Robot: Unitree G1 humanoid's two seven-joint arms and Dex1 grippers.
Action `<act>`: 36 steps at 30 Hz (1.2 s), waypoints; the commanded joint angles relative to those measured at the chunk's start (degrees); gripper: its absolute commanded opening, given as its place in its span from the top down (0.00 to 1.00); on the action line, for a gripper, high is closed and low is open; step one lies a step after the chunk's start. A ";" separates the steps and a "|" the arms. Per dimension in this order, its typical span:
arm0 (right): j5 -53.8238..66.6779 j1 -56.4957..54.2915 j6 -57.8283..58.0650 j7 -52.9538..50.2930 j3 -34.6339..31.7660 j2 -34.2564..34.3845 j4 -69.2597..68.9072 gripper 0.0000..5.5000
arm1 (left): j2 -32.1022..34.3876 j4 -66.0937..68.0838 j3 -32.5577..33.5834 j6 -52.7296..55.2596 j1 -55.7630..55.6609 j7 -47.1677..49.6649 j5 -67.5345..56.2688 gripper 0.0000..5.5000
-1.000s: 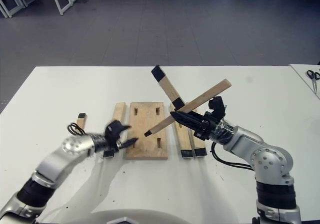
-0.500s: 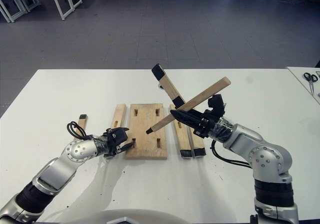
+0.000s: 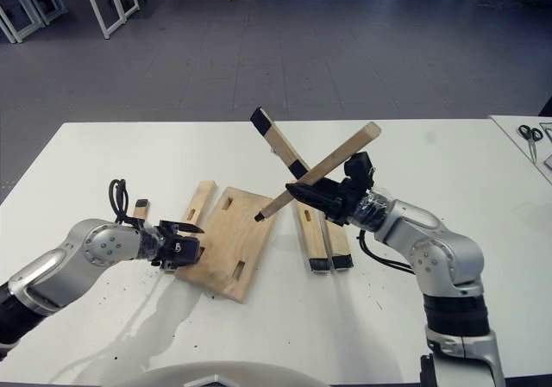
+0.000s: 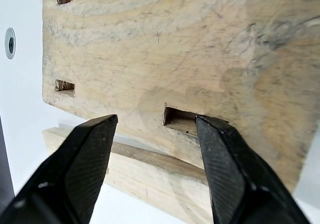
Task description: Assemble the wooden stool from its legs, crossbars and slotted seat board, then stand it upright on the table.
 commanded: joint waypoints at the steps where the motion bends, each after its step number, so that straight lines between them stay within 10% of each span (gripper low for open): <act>1: -6.52 -5.68 -4.82 4.60 4.22 1.31 7.72 0.63 | 1.86 15.70 -3.96 -10.26 3.57 -3.93 5.26 0.47; 16: -15.00 -6.02 -4.38 16.21 9.26 -0.37 19.12 0.63 | -6.79 21.31 -0.78 -13.86 1.32 -2.89 6.70 0.47; 36: -35.43 -9.38 -14.27 -4.68 21.00 2.98 32.94 0.63 | -15.77 3.36 1.92 0.64 2.03 -2.74 5.00 0.47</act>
